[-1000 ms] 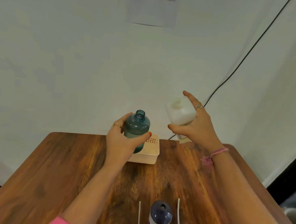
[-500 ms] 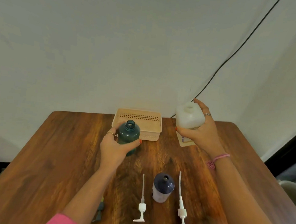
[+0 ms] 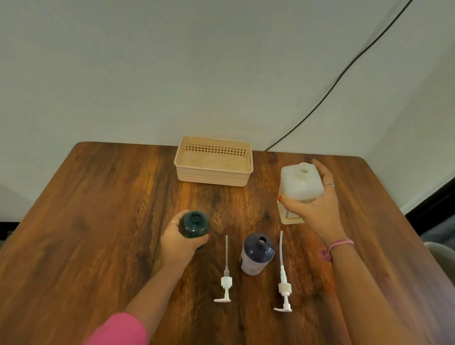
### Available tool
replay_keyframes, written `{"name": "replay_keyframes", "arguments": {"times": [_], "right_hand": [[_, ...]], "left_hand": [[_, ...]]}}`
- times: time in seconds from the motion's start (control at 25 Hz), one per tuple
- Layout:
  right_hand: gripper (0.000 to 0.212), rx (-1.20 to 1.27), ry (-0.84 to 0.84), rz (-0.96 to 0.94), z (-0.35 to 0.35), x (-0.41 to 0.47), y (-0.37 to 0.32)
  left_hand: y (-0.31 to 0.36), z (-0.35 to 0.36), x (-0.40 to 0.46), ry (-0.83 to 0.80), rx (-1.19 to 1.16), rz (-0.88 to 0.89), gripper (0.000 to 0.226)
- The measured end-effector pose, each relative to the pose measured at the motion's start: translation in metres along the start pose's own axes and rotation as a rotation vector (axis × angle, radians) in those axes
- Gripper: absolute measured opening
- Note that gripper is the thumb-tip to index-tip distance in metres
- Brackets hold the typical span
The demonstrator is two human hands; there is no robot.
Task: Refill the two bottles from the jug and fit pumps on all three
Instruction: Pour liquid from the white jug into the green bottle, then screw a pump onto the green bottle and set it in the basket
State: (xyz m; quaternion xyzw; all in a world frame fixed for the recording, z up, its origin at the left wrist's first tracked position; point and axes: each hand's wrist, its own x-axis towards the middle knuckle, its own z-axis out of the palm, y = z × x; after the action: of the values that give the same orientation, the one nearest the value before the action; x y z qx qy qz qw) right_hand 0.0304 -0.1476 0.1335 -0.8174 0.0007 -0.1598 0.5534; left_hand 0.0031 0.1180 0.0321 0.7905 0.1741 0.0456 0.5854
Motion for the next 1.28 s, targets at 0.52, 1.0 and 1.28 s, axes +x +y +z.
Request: {"name": "replay_keyframes", "arguments": {"times": [0.52, 1.0, 1.28], "right_hand": [[0.09, 0.005, 0.057, 0.084, 0.001, -0.025, 0.034], [0.087, -0.012, 0.12, 0.185, -0.02, -0.038, 0.075], [0.084, 0.01, 0.178, 0.34, -0.049, -0.056, 0.121]], "left_hand": [[-0.038, 0.013, -0.004, -0.028, 0.04, -0.081, 0.075], [-0.057, 0.03, -0.041, -0.009, 0.158, -0.299, 0.101], [-0.059, 0.055, -0.06, 0.029, 0.114, -0.34, 0.092]]}}
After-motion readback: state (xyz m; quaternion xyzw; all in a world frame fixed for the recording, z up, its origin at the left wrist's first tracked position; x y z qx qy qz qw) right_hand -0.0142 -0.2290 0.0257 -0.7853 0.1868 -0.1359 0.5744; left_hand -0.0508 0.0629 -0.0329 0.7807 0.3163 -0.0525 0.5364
